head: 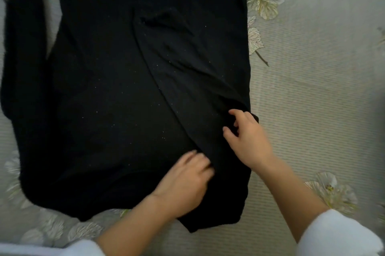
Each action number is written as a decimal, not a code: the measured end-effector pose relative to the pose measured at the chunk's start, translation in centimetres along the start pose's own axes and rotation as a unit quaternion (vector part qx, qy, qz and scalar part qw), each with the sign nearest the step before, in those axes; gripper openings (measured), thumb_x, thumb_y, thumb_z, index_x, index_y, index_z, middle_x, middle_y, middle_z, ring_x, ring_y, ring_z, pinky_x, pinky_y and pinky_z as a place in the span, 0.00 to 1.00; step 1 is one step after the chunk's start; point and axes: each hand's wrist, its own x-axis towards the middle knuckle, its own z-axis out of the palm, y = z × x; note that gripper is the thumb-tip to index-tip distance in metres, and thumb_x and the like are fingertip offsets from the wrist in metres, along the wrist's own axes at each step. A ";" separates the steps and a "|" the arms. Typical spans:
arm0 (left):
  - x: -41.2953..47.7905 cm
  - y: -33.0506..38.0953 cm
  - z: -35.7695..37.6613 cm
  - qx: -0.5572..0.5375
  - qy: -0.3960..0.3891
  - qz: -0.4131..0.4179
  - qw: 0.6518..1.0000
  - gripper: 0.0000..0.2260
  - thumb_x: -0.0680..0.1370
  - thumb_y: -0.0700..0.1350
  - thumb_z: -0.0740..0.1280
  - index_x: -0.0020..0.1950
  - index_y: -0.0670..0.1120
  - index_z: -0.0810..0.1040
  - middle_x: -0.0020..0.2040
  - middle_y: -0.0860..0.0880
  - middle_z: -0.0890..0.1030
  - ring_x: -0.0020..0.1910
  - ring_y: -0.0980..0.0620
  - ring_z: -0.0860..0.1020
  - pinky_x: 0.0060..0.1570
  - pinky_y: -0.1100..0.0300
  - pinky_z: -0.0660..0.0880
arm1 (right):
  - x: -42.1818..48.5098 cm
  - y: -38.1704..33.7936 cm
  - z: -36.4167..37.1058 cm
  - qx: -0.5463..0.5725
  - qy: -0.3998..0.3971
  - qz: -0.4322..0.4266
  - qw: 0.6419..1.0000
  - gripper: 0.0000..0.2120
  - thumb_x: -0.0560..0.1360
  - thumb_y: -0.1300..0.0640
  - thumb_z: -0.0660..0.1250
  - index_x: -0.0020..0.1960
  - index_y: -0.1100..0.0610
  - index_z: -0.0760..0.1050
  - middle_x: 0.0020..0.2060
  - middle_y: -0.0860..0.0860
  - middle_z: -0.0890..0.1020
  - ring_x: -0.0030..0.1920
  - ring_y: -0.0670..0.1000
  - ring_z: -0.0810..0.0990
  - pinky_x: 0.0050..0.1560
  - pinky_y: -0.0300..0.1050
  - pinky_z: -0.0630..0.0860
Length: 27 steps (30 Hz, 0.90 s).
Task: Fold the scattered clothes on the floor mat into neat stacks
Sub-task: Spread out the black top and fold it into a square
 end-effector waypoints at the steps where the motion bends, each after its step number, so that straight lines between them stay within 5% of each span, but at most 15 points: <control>1: -0.4 -1.7 -0.7 -0.017 0.034 -0.034 0.999 0.19 0.69 0.46 0.57 0.51 0.49 0.84 0.53 0.50 0.82 0.56 0.50 0.80 0.61 0.51 0.73 | -0.4 -0.2 0.7 -0.047 0.036 -0.020 0.998 0.25 0.75 0.50 0.66 0.69 0.56 0.69 0.58 0.54 0.74 0.58 0.55 0.74 0.56 0.50 0.72; 5: 0.6 -9.0 -3.6 -0.038 0.178 -0.232 0.956 0.17 0.76 0.43 0.60 0.64 0.45 0.75 0.65 0.41 0.73 0.65 0.44 0.69 0.61 0.43 0.71 | -2.0 -0.5 3.5 -0.123 0.047 -0.047 0.990 0.31 0.77 0.42 0.56 0.77 0.53 0.56 0.76 0.57 0.55 0.77 0.57 0.50 0.74 0.53 0.49; 7: 1.9 -12.2 -4.7 -0.010 0.133 -0.297 0.946 0.23 0.80 0.49 0.57 0.75 0.52 0.60 0.76 0.42 0.57 0.75 0.44 0.54 0.71 0.44 0.55 | -2.3 -0.1 4.7 -0.134 0.023 -0.041 0.990 0.32 0.78 0.39 0.45 0.78 0.50 0.44 0.78 0.55 0.45 0.77 0.53 0.38 0.75 0.49 0.36; 9: 3.2 -14.4 -4.7 0.015 0.058 -0.309 0.949 0.27 0.80 0.58 0.49 0.77 0.59 0.44 0.78 0.46 0.41 0.77 0.47 0.39 0.72 0.48 0.40 | -2.3 0.0 5.2 -0.141 0.029 -0.035 0.989 0.32 0.78 0.39 0.44 0.78 0.50 0.42 0.77 0.55 0.43 0.77 0.53 0.38 0.75 0.49 0.35; 12: 3.5 -15.3 -3.6 0.041 0.019 -0.303 0.952 0.27 0.79 0.61 0.43 0.75 0.60 0.35 0.77 0.47 0.33 0.74 0.48 0.31 0.70 0.49 0.34 | -2.2 -0.4 5.4 -0.142 0.037 -0.027 0.989 0.32 0.77 0.40 0.45 0.78 0.51 0.45 0.77 0.56 0.45 0.77 0.54 0.41 0.75 0.51 0.38; 17: 3.2 -14.8 -3.8 0.026 0.003 -0.304 0.952 0.27 0.80 0.61 0.43 0.74 0.59 0.33 0.76 0.47 0.31 0.72 0.50 0.29 0.69 0.51 0.32 | -2.3 -0.8 5.4 -0.157 0.023 -0.017 0.987 0.33 0.76 0.39 0.42 0.77 0.51 0.41 0.77 0.55 0.43 0.77 0.53 0.38 0.75 0.50 0.35; 20: 2.1 -14.5 -4.8 -0.017 -0.024 -0.274 0.961 0.27 0.81 0.59 0.47 0.75 0.59 0.36 0.77 0.49 0.32 0.72 0.53 0.29 0.69 0.54 0.32 | -2.2 -2.6 5.4 -0.115 0.045 0.019 0.992 0.33 0.75 0.44 0.48 0.78 0.55 0.48 0.78 0.57 0.48 0.77 0.52 0.39 0.75 0.52 0.36; 24: -4.1 -15.0 -6.8 -0.013 0.118 -0.232 0.965 0.24 0.80 0.50 0.55 0.76 0.52 0.58 0.78 0.49 0.53 0.75 0.57 0.40 0.70 0.61 0.29 | -2.4 -8.3 6.6 -0.076 0.070 -0.058 0.993 0.31 0.76 0.54 0.61 0.76 0.57 0.55 0.77 0.54 0.55 0.77 0.49 0.43 0.76 0.53 0.41; 27: -9.3 -17.5 -8.3 0.017 0.219 -0.294 0.930 0.23 0.76 0.43 0.64 0.71 0.47 0.68 0.76 0.45 0.61 0.77 0.50 0.51 0.74 0.55 0.37 | -2.4 -14.4 8.7 -0.060 0.043 -0.152 0.986 0.31 0.76 0.52 0.60 0.76 0.57 0.56 0.77 0.53 0.55 0.77 0.50 0.45 0.75 0.49 0.39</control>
